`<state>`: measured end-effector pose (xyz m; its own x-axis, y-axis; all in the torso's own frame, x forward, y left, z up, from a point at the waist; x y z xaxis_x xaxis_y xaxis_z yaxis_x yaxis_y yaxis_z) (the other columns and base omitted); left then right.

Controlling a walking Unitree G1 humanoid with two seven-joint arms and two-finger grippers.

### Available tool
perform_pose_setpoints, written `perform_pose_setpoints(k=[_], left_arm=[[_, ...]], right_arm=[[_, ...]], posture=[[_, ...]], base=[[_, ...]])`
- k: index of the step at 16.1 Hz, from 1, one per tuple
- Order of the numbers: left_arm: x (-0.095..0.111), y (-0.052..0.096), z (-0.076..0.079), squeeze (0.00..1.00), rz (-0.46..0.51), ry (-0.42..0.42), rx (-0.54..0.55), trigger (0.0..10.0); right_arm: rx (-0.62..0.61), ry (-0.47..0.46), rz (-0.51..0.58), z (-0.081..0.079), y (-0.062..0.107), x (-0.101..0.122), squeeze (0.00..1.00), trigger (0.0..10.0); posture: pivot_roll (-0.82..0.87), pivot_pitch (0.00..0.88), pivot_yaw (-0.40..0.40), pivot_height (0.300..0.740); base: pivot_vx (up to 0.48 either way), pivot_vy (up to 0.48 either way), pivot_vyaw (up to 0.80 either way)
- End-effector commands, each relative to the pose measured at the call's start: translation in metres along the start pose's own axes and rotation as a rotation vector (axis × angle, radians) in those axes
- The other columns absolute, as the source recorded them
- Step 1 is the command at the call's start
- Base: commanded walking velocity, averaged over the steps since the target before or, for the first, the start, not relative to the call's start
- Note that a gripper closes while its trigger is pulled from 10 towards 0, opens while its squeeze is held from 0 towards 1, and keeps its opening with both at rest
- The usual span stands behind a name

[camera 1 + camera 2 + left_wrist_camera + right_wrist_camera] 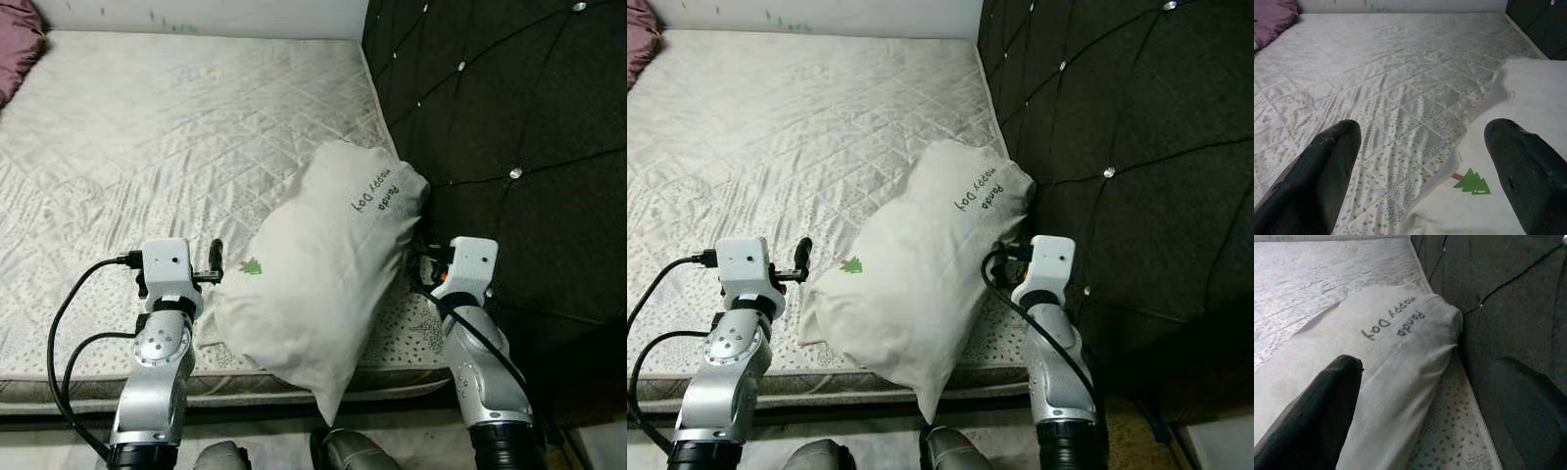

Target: Clean up the room

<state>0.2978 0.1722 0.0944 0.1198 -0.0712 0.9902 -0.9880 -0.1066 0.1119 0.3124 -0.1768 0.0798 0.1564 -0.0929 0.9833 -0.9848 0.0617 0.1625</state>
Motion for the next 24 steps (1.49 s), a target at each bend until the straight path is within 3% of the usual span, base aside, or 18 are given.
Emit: perform_pose_setpoints(k=[1, 4, 14, 24], left_arm=[[-0.004, 0.0, 0.001, 0.0, -0.009, -0.006, -0.004, 10.0], [0.001, -0.004, 0.003, 0.0, 0.01, -0.013, -0.01, 10.0], [0.007, -0.007, 0.007, 0.0, 0.046, -0.013, -0.034, 10.0], [0.014, -0.008, 0.009, 0.0, 0.075, 0.018, -0.079, 10.0]], right_arm=[[-0.012, 0.005, 0.0, 0.003, -0.001, 0.0, 0.0, 10.0], [-0.01, 0.01, -0.001, 0.003, -0.003, 0.0, 0.0, 10.0], [0.016, 0.025, 0.014, -0.003, -0.007, 0.002, 0.0, 10.0], [0.024, 0.046, 0.013, -0.005, -0.009, 0.002, 0.0, 10.0]], posture=[[-0.03, 0.064, -0.03, 0.74], [-0.03, 0.062, -0.031, 0.74], [-0.02, 0.071, -0.039, 0.616], [-0.03, 0.084, -0.044, 0.616]], base=[[0.0, 0.0, 0.0], [0.0, 0.0, 0.0], [0.0, 0.0, 0.0], [0.0, 0.0, 0.0]])
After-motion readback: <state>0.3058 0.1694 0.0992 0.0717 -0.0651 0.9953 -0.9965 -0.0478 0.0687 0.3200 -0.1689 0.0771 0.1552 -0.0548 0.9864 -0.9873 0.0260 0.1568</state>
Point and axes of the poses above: a point about 5 cm out from each wrist's last joint towards the gripper, its own y axis pointing back from the gripper into the wrist, its own x axis along the axis of the wrist's last joint, z = x × y, the point moved 3 cm from there along -y, pointing out of the wrist towards the gripper, and after that the axes turned 1 degree about -y, right-handed, at the moved point
